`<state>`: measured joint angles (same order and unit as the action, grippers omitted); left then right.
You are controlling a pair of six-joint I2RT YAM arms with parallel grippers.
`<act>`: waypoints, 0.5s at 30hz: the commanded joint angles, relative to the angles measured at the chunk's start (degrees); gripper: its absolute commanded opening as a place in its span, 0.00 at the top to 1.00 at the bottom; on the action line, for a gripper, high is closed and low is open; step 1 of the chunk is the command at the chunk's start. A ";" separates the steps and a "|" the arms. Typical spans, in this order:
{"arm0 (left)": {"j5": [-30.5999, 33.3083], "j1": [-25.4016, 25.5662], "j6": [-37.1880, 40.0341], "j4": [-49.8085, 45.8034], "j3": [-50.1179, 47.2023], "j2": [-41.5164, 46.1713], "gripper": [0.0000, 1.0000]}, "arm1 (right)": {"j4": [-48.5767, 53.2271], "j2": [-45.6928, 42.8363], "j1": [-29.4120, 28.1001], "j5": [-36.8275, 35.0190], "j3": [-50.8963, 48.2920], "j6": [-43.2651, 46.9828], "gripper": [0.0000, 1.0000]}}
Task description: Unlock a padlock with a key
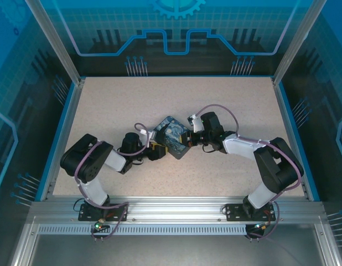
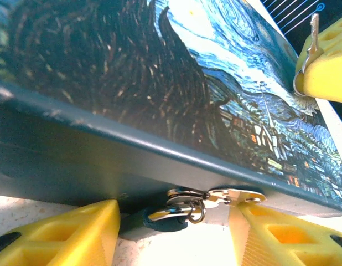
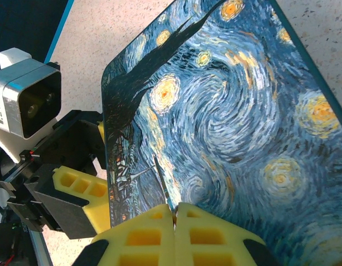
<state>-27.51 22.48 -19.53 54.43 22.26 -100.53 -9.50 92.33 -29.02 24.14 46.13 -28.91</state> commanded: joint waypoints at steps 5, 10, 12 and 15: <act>-5.47 1.33 -0.48 -3.21 1.19 -2.55 0.54 | 4.32 2.24 0.58 -0.95 -0.25 0.86 1.00; -5.64 1.39 -0.86 -3.59 1.49 -2.67 0.55 | 4.15 2.21 0.53 -0.80 -0.26 0.82 1.00; -5.01 1.54 -0.72 -4.06 1.65 -2.81 0.55 | 4.13 2.28 0.54 -0.80 -0.26 0.85 1.00; -3.05 2.15 0.20 -4.81 1.96 -2.83 0.55 | 4.00 2.23 0.59 -0.73 -0.32 0.78 1.00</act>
<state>-28.77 22.59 -19.53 53.84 23.24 -101.69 -9.50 92.40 -28.91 24.18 46.17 -28.91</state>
